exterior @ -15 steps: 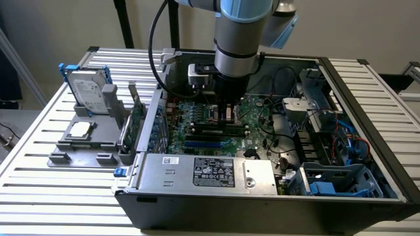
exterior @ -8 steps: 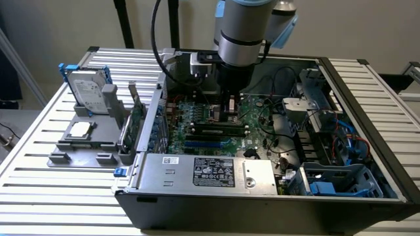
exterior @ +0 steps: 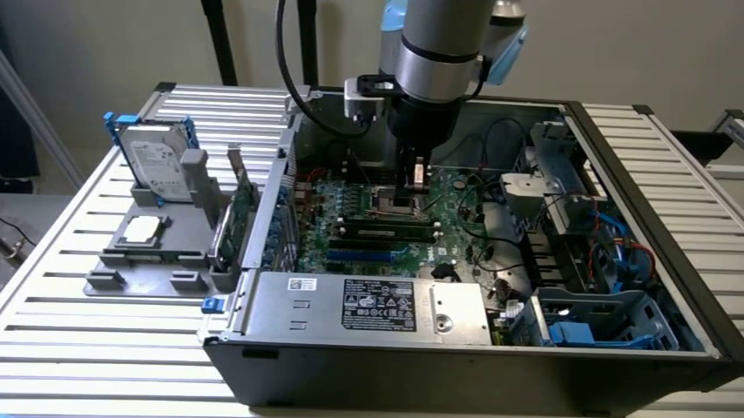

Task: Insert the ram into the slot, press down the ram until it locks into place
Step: 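Press down the ram until it locks into place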

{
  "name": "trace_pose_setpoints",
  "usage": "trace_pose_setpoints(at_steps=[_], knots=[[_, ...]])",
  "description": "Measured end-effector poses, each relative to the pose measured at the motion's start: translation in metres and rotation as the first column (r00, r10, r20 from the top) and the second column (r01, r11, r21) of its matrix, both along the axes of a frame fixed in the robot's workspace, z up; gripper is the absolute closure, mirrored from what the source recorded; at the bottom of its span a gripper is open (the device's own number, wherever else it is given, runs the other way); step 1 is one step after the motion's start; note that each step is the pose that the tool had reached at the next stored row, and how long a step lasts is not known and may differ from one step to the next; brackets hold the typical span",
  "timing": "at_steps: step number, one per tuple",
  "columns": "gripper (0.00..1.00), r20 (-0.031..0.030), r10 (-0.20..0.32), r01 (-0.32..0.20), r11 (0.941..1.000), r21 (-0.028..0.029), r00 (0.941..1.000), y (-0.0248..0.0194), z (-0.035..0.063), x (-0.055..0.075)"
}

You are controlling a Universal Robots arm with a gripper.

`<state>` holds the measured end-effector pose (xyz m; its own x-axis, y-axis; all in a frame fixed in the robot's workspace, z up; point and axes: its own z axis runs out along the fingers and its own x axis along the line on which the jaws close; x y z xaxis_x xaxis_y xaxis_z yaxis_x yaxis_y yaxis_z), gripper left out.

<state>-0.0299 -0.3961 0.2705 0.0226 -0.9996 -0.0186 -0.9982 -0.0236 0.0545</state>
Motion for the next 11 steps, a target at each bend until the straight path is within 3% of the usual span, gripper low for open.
trace_pose_setpoints(at_steps=[11], knots=[[0.89, 0.0000, 0.000, 0.000, 1.0000, -0.0001, 1.0000, 0.0000, 0.0000, 0.0000]])
